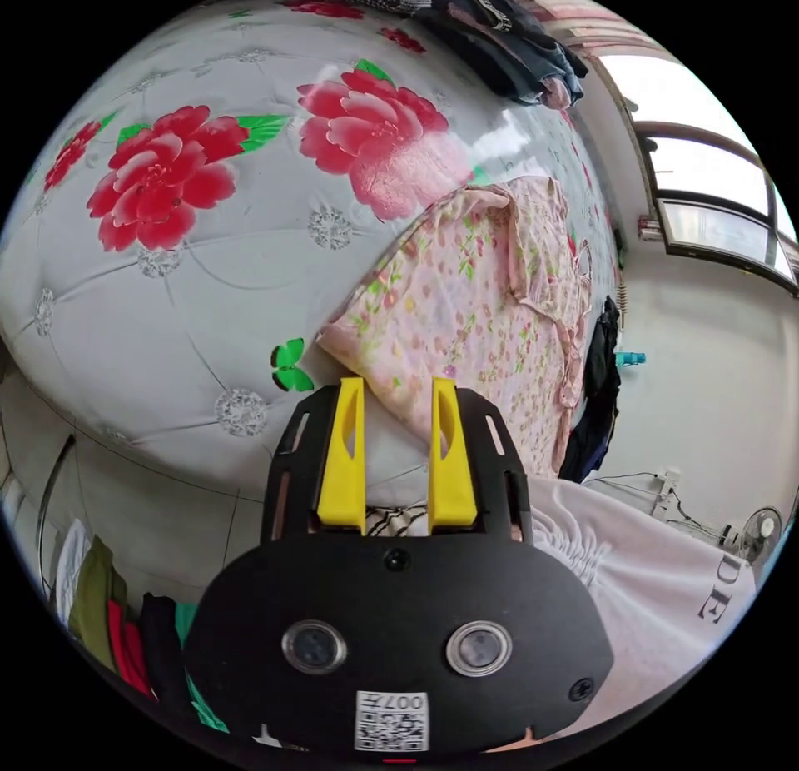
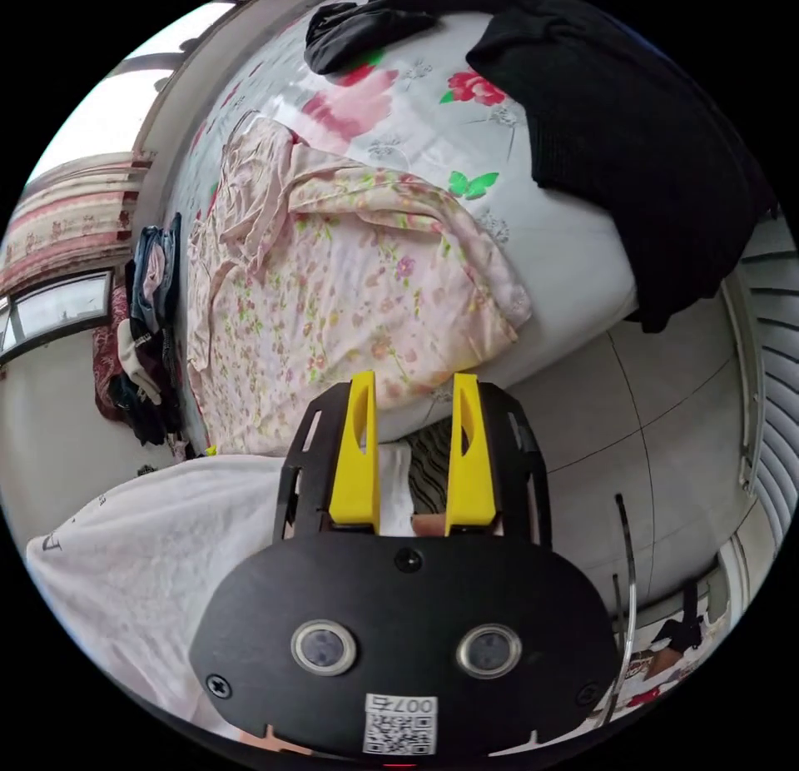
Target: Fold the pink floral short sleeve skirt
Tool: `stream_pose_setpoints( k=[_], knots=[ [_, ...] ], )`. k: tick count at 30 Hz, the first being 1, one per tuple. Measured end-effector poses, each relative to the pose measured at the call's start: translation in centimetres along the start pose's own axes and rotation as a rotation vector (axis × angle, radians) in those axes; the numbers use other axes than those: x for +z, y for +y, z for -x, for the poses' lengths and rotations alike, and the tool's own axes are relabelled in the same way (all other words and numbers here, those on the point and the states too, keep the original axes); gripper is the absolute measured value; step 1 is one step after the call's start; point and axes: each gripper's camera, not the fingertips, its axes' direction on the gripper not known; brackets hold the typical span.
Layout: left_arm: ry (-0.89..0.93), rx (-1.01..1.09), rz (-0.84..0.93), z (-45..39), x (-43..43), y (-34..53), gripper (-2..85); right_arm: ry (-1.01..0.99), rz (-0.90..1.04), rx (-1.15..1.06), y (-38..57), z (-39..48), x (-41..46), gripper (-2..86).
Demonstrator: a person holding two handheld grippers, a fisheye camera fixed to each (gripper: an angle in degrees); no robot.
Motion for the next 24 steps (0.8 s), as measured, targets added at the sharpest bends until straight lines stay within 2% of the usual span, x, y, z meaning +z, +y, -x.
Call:
stream_pose_setpoints(
  k=[8,12,17,24],
  knots=[
    [0.139,-0.098,-0.024,3.6,-1.1,-0.6,2.1,-0.128,-0.051,0.104,2.0,-3.8,-0.1,5.1],
    [0.295,-0.102,-0.055,3.9,-0.6,-1.2,-0.7,-0.259,-0.05,0.09,2.7,-3.8,0.8,2.0],
    [0.358,-0.044,-0.133,3.7,-2.1,-1.1,-1.0,-0.38,-0.191,0.03,4.4,-3.2,-0.8,0.0],
    [0.572,0.163,-0.259,2.9,-8.0,1.1,-1.0,-0.536,-0.365,-0.016,8.7,-4.3,-6.4,-0.3]
  ],
)
